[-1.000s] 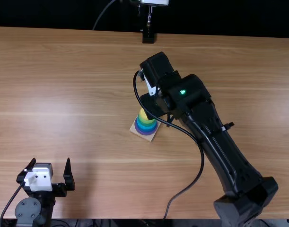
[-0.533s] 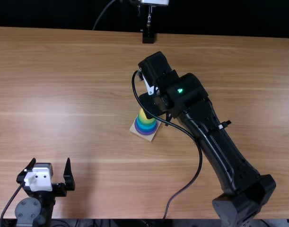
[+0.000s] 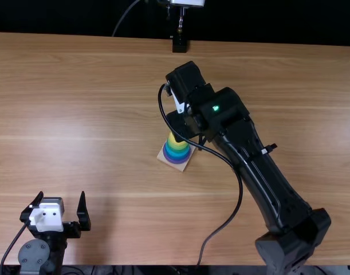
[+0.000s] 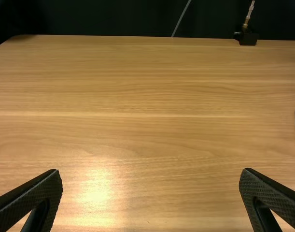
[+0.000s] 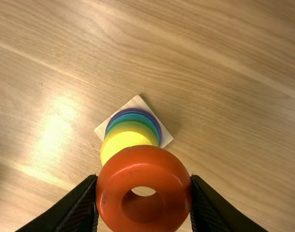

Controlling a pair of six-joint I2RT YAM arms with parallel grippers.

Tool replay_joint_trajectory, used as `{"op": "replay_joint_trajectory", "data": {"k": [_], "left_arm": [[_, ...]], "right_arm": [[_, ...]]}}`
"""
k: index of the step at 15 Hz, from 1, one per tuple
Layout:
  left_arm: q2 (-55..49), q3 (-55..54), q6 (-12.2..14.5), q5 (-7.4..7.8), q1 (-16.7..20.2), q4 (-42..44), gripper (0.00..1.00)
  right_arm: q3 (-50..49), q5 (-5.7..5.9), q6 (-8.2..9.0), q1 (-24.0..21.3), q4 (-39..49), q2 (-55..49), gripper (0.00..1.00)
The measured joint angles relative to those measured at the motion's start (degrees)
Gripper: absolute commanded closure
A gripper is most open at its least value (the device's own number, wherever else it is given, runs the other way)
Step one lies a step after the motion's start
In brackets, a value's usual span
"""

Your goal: Build the Hanoi tower: stack the rings onto the peg from bottom to top in this color order: purple, dark blue, light blue, dark green, light green, yellow, orange.

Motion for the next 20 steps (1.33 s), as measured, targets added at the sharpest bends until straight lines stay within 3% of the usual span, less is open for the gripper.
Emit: {"op": "replay_joint_trajectory", "data": {"k": [20], "left_arm": [[0.0, 0.0, 0.02, 0.02, 0.02, 0.0, 0.0]], "right_arm": [[0.0, -0.02, 0.09, 0.85, -0.07, 0.2, 1.0]]}}
